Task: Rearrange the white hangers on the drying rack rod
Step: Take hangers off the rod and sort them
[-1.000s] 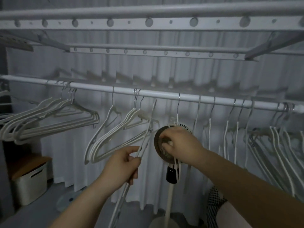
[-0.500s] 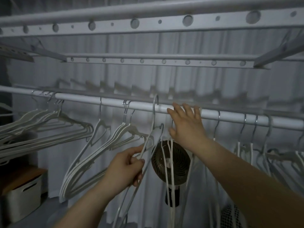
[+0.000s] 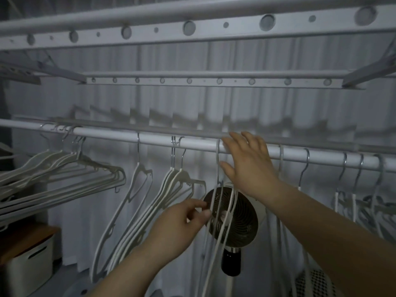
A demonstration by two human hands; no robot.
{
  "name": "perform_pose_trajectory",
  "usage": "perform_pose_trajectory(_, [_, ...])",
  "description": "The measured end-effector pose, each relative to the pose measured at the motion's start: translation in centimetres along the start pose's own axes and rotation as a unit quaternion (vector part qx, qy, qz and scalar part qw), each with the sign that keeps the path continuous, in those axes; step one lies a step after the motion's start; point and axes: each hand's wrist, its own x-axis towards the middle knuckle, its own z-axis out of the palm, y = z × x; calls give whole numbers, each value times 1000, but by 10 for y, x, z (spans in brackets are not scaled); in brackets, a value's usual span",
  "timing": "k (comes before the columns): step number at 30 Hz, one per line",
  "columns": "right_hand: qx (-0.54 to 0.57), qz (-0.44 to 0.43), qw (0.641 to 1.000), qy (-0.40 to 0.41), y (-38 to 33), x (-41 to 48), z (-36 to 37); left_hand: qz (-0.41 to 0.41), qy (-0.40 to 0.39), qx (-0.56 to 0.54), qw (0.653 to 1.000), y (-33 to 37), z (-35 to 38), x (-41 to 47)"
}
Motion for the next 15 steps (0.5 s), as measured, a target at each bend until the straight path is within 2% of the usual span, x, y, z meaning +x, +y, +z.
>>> perform_pose_trajectory(1, [1,1,1000,-3,-2,3,1,46,51,57,996,0,-6,-2])
perform_pose_trajectory(3, [-4,4,1000,-10,-7,10,3,147,144,168,964,0,-18,-3])
perform_pose_trajectory(5, [-12,10,1000,-17,-10,15,7,200,186,262,926,-5,-29,-1])
perform_pose_trajectory(7, [-18,23,999,-27,-11,18,10,184,185,320,911,-15,-36,3])
perform_pose_trajectory(10, [-24,46,998,-26,-10,22,12,80,107,319,938,-24,-42,6])
perform_pose_trajectory(15, [-42,62,996,-47,-12,24,15,38,113,346,931,-44,-43,12])
